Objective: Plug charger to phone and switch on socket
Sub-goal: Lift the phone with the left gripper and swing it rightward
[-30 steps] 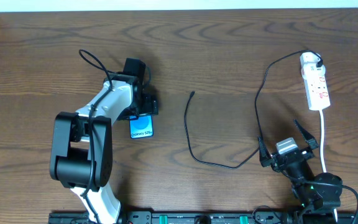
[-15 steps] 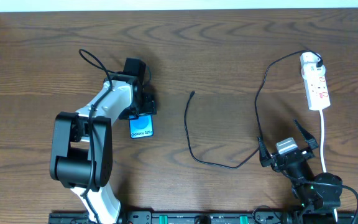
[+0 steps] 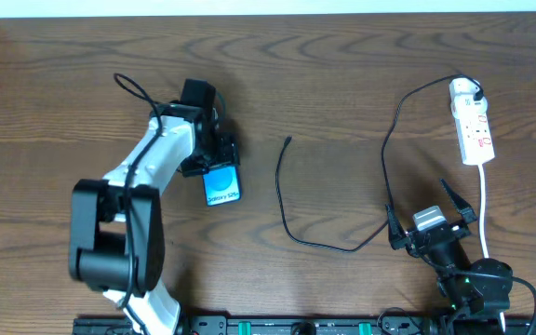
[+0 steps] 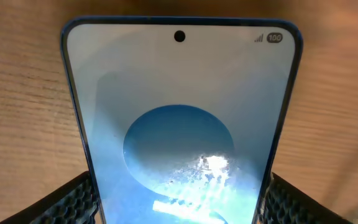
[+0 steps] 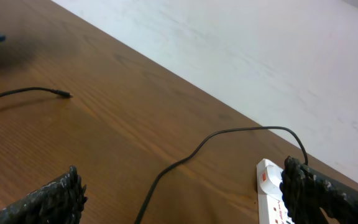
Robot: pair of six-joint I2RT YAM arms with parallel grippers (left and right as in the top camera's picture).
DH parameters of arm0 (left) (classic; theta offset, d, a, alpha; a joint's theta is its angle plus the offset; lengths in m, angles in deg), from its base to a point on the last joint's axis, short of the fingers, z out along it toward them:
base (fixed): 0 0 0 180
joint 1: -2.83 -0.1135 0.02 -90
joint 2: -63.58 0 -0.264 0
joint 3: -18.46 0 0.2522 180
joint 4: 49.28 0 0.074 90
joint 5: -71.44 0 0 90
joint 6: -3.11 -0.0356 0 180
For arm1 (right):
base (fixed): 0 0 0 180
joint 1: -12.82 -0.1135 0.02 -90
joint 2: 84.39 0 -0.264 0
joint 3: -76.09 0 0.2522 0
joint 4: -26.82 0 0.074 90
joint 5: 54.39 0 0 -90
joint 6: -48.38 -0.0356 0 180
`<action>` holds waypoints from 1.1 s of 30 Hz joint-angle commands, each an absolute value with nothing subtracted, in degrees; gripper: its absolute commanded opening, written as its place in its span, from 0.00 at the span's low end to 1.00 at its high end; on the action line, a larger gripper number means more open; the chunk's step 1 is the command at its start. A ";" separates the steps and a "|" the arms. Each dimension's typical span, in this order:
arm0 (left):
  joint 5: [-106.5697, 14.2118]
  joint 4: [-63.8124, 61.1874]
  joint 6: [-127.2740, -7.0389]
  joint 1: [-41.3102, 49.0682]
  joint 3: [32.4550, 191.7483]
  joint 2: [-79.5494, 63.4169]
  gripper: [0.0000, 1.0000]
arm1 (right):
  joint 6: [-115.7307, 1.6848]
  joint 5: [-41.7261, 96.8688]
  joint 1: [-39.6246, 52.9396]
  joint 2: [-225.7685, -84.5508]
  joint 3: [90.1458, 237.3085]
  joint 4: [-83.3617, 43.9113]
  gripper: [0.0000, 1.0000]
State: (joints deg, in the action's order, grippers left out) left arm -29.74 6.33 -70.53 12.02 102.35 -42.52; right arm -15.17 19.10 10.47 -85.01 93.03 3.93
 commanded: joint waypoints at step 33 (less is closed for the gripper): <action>-93.15 -12.25 -46.40 2.16 104.25 -38.72 0.74 | -14.97 18.97 10.14 -84.70 92.72 4.00 0.99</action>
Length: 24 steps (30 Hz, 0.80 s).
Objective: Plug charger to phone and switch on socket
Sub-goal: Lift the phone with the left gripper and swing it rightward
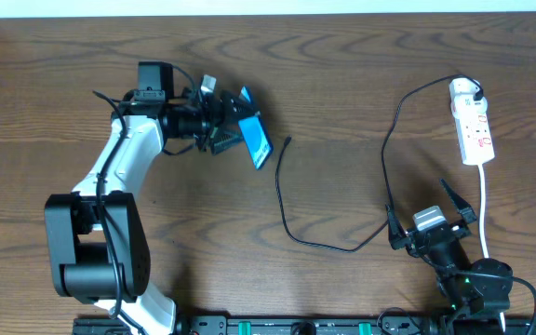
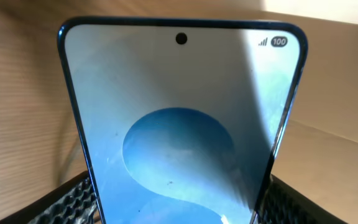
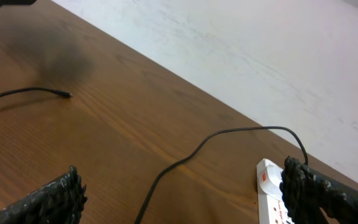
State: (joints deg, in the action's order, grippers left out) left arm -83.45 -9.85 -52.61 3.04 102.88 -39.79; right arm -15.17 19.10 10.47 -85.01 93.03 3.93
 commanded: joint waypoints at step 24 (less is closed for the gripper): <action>-104.93 -35.42 -11.06 -0.48 104.25 -38.72 0.74 | -14.97 18.97 10.14 -84.70 92.72 4.00 0.99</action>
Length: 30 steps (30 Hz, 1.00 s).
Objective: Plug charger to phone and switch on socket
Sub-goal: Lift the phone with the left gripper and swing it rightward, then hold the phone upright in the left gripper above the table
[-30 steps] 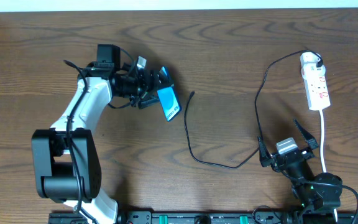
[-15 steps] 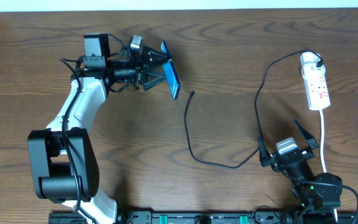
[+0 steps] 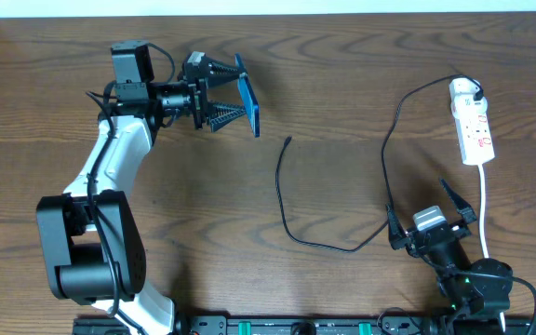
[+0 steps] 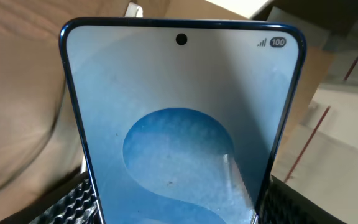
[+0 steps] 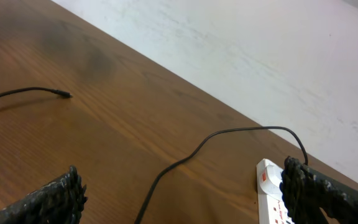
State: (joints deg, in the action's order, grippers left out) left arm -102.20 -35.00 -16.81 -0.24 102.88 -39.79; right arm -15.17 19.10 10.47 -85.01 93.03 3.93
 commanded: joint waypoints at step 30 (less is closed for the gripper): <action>-105.13 -35.42 8.17 -0.87 104.25 -38.72 0.68 | -14.97 18.97 10.14 -84.70 92.72 4.00 0.99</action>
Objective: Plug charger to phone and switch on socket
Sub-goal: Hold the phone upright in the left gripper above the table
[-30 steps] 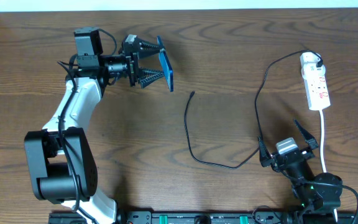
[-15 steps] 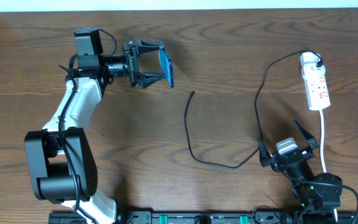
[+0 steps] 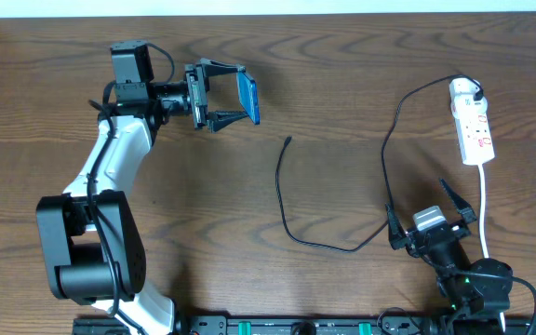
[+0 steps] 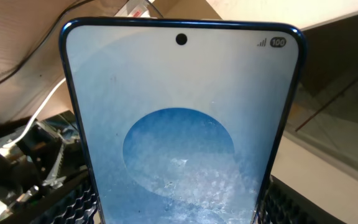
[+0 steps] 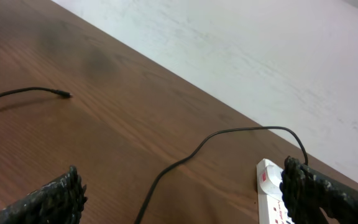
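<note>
My left gripper is shut on the blue phone and holds it on edge above the table at the back left. Its lit screen fills the left wrist view between the two fingers. The black charger cable lies on the wood mid-table, its free plug end lower right of the phone. The cable runs to the white socket strip at the far right. My right gripper stands open at the front right, nothing between its fingers.
The wooden table ends at a white wall strip along the back. A white lead runs from the socket strip toward the front edge beside the right arm. A black rail lies along the front edge.
My left wrist has turned, so the phone stands more edge-on to the overhead camera with its screen facing the right side. The right arm and cable have not moved.
My left gripper first held the phone low over the table left of the cable. Then it held the phone further back, tilted, near the cable's plug end. Then the phone was raised at the back left, and now it is turned on edge.
</note>
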Robot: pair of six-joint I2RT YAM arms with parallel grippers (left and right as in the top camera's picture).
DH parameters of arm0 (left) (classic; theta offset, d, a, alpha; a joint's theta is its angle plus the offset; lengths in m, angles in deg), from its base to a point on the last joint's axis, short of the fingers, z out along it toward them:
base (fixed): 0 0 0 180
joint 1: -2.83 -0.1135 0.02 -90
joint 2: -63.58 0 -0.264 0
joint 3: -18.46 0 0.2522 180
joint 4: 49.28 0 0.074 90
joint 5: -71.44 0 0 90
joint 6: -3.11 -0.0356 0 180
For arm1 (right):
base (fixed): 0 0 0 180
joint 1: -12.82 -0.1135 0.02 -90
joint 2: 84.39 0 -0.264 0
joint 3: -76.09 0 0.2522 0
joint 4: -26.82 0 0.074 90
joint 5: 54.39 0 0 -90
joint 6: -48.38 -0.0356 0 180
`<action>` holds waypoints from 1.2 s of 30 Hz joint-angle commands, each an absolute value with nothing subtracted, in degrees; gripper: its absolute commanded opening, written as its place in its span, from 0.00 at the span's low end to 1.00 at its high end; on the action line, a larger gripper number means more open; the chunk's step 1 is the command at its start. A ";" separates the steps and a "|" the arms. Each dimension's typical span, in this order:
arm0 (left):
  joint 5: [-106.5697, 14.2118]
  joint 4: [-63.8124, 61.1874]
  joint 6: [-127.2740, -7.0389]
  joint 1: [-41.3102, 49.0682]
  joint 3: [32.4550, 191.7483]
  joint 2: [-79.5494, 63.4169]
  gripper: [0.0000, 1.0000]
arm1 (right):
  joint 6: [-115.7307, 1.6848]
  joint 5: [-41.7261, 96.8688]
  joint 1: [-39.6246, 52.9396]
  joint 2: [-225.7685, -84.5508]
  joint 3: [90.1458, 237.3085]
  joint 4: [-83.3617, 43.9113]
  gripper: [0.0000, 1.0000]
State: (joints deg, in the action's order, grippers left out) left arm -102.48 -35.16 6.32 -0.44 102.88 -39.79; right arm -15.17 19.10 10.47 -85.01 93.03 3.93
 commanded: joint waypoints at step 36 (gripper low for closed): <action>-105.11 -51.51 1.11 -1.03 104.23 -38.76 0.68 | -14.97 18.97 10.14 -84.70 92.72 4.00 0.99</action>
State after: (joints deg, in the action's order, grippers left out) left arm -103.92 -50.98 4.61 -0.50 102.88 -39.79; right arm -15.17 19.10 10.47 -85.01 93.03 3.93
